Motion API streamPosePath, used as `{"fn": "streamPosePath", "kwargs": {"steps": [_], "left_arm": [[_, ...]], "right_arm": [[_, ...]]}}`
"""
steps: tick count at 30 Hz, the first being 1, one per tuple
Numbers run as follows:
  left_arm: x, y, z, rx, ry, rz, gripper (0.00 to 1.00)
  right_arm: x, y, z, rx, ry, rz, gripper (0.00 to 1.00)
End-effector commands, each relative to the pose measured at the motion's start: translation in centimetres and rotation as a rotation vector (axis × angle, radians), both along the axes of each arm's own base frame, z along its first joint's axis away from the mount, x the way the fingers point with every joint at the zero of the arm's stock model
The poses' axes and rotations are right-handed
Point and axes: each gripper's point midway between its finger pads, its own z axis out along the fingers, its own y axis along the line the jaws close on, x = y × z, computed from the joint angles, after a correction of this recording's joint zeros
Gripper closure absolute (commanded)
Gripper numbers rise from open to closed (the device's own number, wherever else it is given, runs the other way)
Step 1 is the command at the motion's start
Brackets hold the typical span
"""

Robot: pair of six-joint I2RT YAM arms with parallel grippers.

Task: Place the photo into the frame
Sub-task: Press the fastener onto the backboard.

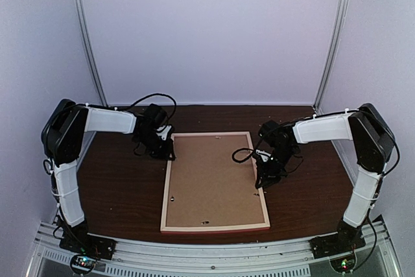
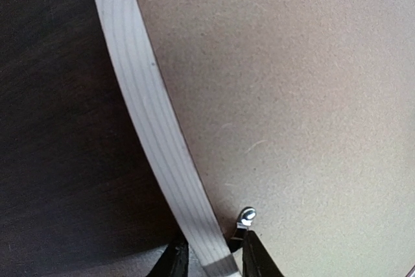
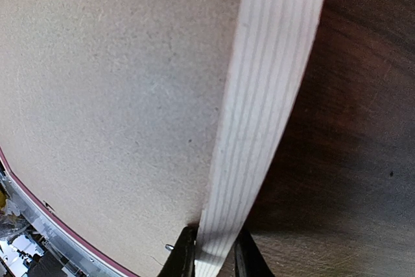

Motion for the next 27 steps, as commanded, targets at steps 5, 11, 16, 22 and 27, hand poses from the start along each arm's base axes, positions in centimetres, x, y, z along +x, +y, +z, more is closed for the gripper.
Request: {"fn": "streamPosePath", "kwargs": {"steps": [5,11,16,22,27], "left_arm": [[-0.8,2.1,-3.1,0.134,0.042,-0.046,0.79],[-0.2,1.3,-3.1,0.106,0.015,-0.078,0.74],[0.0,1.1,-2.9,0.112,0.002,-0.118,0.6],[0.5,1.3,-2.8,0.15,-0.034,-0.149,0.58],[1.2,1.4,-3.1,0.24,-0.099,-0.218,0.62]], "right_arm": [[1.1,-0.8,-5.1,-0.073,-0.068,0.045,0.91],[1.0,-0.8,-5.3,-0.071,-0.061,0.044,0.92],[1.0,-0.8,-5.4,-0.069,-0.058,0.044,0.92],[1.0,-0.7,-5.5,-0.067,-0.056,0.044,0.91],[0.9,-0.5,-5.7,-0.063,-0.049,0.047,0.92]]}}
